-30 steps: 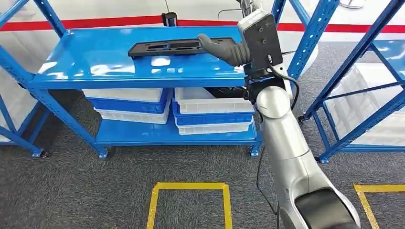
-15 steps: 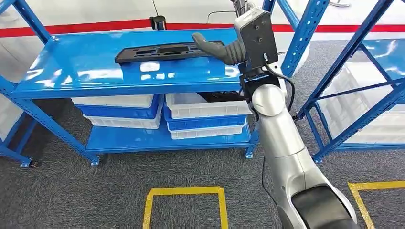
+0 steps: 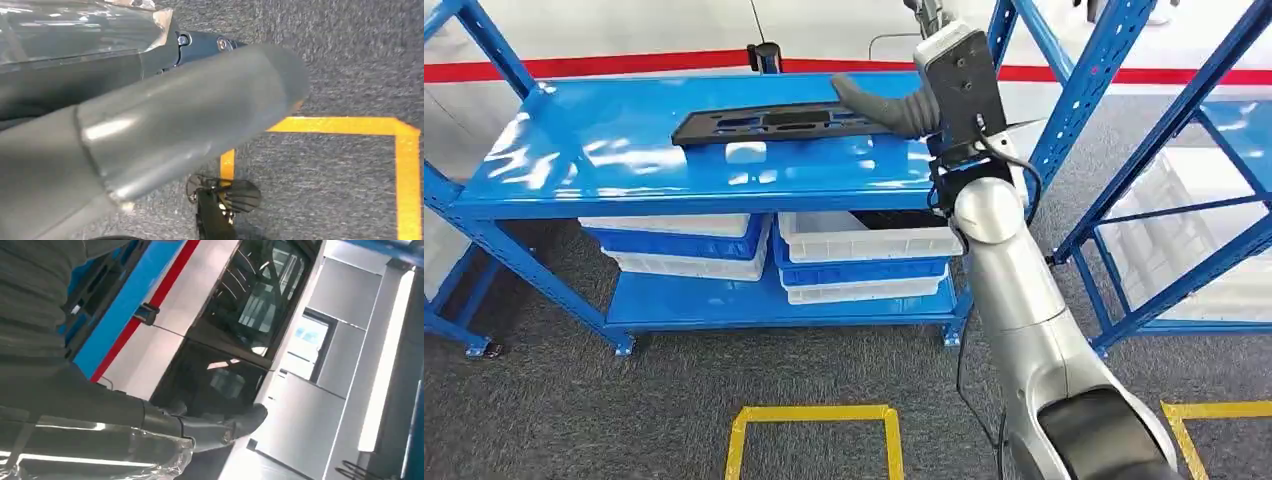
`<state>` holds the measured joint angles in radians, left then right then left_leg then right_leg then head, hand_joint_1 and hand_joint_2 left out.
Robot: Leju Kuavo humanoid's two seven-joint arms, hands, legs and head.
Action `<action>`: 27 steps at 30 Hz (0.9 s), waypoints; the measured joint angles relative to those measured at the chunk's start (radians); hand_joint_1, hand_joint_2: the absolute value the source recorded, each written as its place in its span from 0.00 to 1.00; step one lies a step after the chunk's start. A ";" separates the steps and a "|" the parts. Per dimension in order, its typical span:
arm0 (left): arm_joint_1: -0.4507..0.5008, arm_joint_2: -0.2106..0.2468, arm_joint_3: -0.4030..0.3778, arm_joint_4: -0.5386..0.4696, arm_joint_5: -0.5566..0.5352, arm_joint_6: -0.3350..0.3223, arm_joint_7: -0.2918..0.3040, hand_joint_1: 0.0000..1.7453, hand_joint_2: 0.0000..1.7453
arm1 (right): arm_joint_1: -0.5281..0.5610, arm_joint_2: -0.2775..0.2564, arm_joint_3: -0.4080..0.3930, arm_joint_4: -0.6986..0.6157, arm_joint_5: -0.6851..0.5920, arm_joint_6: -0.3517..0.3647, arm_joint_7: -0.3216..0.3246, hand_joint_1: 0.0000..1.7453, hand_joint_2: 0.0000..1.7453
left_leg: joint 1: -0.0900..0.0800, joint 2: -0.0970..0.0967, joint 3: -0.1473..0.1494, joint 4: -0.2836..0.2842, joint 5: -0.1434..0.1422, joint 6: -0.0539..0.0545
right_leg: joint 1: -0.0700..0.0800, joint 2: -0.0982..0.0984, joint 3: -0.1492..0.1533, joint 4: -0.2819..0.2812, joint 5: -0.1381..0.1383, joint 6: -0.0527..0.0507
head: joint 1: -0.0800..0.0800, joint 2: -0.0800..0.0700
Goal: Take the parts from the cabinet and place them on the table.
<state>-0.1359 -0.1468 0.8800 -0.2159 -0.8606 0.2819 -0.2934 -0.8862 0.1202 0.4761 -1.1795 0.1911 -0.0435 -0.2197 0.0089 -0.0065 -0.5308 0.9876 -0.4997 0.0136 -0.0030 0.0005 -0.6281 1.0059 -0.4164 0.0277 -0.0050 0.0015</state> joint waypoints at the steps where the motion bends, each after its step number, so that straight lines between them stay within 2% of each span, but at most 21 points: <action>1: 0.001 0.000 0.000 0.000 0.000 0.000 0.000 0.00 0.00 | 0.000 -0.001 0.000 0.001 -0.001 -0.002 0.000 0.00 1.00 | 0.002 0.002 0.003 -0.005 -0.002 -0.004 | 0.003 0.002 0.001 0.000 -0.004 -0.006 | 0.001 0.000; 3: -0.001 0.000 0.003 0.000 0.000 0.000 0.000 0.00 0.00 | -0.002 0.001 0.000 -0.001 -0.001 -0.002 -0.002 0.00 1.00 | 0.005 0.004 0.006 0.001 -0.019 -0.017 | -0.015 0.005 0.019 -0.013 -0.006 -0.019 | 0.000 0.000; 4: -0.002 -0.002 0.003 0.000 0.000 0.000 0.000 0.00 0.00 | -0.006 0.002 0.000 -0.001 -0.001 -0.003 -0.004 0.00 1.00 | 0.004 0.003 -0.012 0.045 -0.035 -0.021 | -0.016 0.004 0.028 -0.014 -0.013 -0.033 | -0.004 0.000; 5: -0.002 -0.002 0.003 0.000 0.000 0.000 0.000 0.00 0.00 | -0.008 0.003 0.000 -0.001 -0.001 -0.003 -0.004 0.00 1.00 | 0.006 0.004 -0.051 0.118 -0.062 -0.025 | -0.016 0.004 0.033 -0.014 -0.017 -0.039 | -0.009 0.000; 7: 0.000 -0.002 0.006 0.001 0.003 0.000 0.000 0.00 0.00 | -0.003 0.003 0.001 0.001 -0.001 -0.005 -0.004 0.00 1.00 | 0.008 0.004 -0.159 0.291 -0.115 -0.032 | -0.014 0.004 0.045 -0.014 -0.029 -0.047 | -0.010 0.000; 8: 0.001 -0.002 0.007 0.001 0.004 0.000 0.000 0.00 0.00 | 0.000 0.003 0.001 0.002 -0.001 -0.007 -0.004 0.00 1.00 | 0.009 0.004 -0.193 0.327 -0.110 -0.034 | -0.013 0.006 0.052 -0.014 -0.036 -0.046 | -0.010 0.000; 9: 0.002 -0.002 0.008 0.001 0.007 0.000 0.000 0.00 0.00 | 0.004 0.003 0.001 0.002 -0.001 -0.010 -0.004 0.00 1.00 | 0.010 0.004 -0.202 0.312 -0.076 -0.033 | -0.013 0.008 0.062 -0.014 -0.043 -0.045 | -0.010 0.000; 10: 0.002 -0.001 0.010 0.001 0.008 0.000 0.000 0.00 0.00 | 0.005 0.003 0.001 0.002 -0.001 -0.010 -0.004 0.00 1.00 | 0.011 0.004 -0.188 0.255 -0.025 -0.031 | -0.013 0.010 0.073 -0.014 -0.051 -0.042 | -0.011 0.000; 12: 0.001 0.000 0.012 0.001 0.010 0.000 0.000 0.00 0.00 | 0.005 0.004 0.001 0.002 -0.001 -0.011 -0.004 0.00 1.00 | 0.011 0.004 -0.117 0.073 0.090 -0.024 | -0.014 0.010 0.099 -0.015 -0.068 -0.035 | -0.011 0.000; 14: -0.001 0.000 0.012 0.001 0.010 0.000 0.000 0.00 0.00 | 0.003 0.005 0.001 0.001 -0.001 -0.011 -0.004 0.00 1.00 | 0.004 0.003 -0.080 0.015 0.067 -0.016 | -0.003 0.014 0.101 -0.016 -0.083 -0.021 | -0.011 0.000; 15: -0.002 0.000 0.012 0.001 0.010 0.001 0.000 0.00 0.00 | 0.003 0.006 0.002 0.001 -0.001 -0.011 -0.004 0.00 1.00 | 0.001 0.003 -0.079 0.015 0.065 -0.010 | -0.004 0.014 0.106 -0.023 -0.083 -0.016 | -0.011 0.000; 16: -0.001 0.000 0.012 0.001 0.010 0.001 0.000 0.00 0.00 | 0.005 0.006 0.002 0.001 -0.001 -0.011 -0.004 0.00 1.00 | 0.001 0.003 -0.078 0.011 0.064 0.000 | 0.000 0.014 0.113 -0.011 -0.075 -0.006 | -0.013 0.000; 17: -0.001 -0.001 0.013 0.002 0.011 0.001 0.000 0.00 0.00 | 0.005 0.006 0.003 0.001 -0.001 -0.011 -0.004 0.00 1.00 | 0.000 0.003 -0.072 0.010 0.061 0.007 | 0.001 0.014 0.118 -0.014 -0.077 -0.003 | -0.011 0.000; 18: 0.000 -0.003 0.013 0.002 0.011 0.001 0.000 0.00 0.00 | 0.005 0.006 0.003 -0.001 -0.001 -0.011 -0.004 0.00 1.00 | 0.005 0.003 -0.056 0.003 0.063 0.015 | 0.000 0.012 0.103 -0.005 -0.088 0.000 | -0.010 0.000; 19: 0.000 -0.003 0.013 0.002 0.010 0.002 0.000 0.00 0.00 | 0.003 0.006 0.003 -0.003 -0.001 -0.012 -0.005 0.00 1.00 | 0.004 0.002 -0.049 0.003 0.059 0.022 | -0.001 0.009 0.093 0.030 -0.097 -0.001 | -0.006 0.000; 20: 0.000 -0.002 0.013 0.002 0.010 0.002 0.001 0.00 0.00 | 0.001 0.006 0.003 -0.004 -0.001 -0.012 -0.005 0.00 1.00 | 0.003 0.002 -0.045 0.003 0.054 0.028 | -0.002 0.009 0.057 0.091 -0.116 -0.004 | -0.005 0.000; 22: -0.001 -0.001 0.013 0.002 0.010 0.002 0.000 0.00 0.00 | 0.007 0.006 0.004 -0.005 0.000 -0.012 -0.005 0.00 1.00 | 0.003 0.001 -0.037 0.003 0.043 0.034 | -0.003 0.009 -0.048 0.243 -0.155 -0.005 | -0.002 0.000; 23: 0.000 -0.001 0.013 0.002 0.010 0.002 0.000 0.00 0.00 | 0.012 0.005 0.004 -0.005 0.000 -0.012 -0.005 0.00 1.00 | 0.002 0.000 -0.030 0.003 0.036 0.035 | -0.004 0.009 -0.092 0.294 -0.159 -0.002 | 0.000 0.000; 24: 0.002 -0.002 0.013 0.002 0.010 0.001 0.000 0.00 0.00 | 0.016 0.002 0.004 -0.005 0.000 -0.012 -0.005 0.00 1.00 | 0.001 -0.002 -0.021 0.003 0.027 0.034 | -0.004 0.009 -0.113 0.297 -0.148 0.002 | 0.000 0.000; 25: 0.005 -0.002 0.013 0.002 0.009 0.001 -0.001 0.00 0.00 | 0.019 0.000 0.004 -0.005 0.000 -0.012 -0.005 0.00 1.00 | 0.000 -0.004 -0.008 0.003 0.018 0.032 | -0.004 0.009 -0.107 0.253 -0.117 0.010 | 0.001 0.000; 27: 0.005 -0.003 0.013 0.002 0.009 0.000 -0.003 0.00 0.00 | 0.020 0.000 0.004 -0.005 0.002 -0.012 -0.004 0.00 1.00 | -0.001 -0.004 0.021 0.003 -0.003 0.028 | -0.003 0.008 -0.049 0.082 -0.016 0.024 | 0.002 0.000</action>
<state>-0.1310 -0.1499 0.8927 -0.2136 -0.8515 0.2819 -0.2960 -0.8667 0.1198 0.4803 -1.1841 0.1926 -0.0553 -0.2239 0.0081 -0.0107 -0.5097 0.9902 -0.5028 0.0413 -0.0060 0.0081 -0.6773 1.0875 -0.4320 0.0514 -0.0027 0.0015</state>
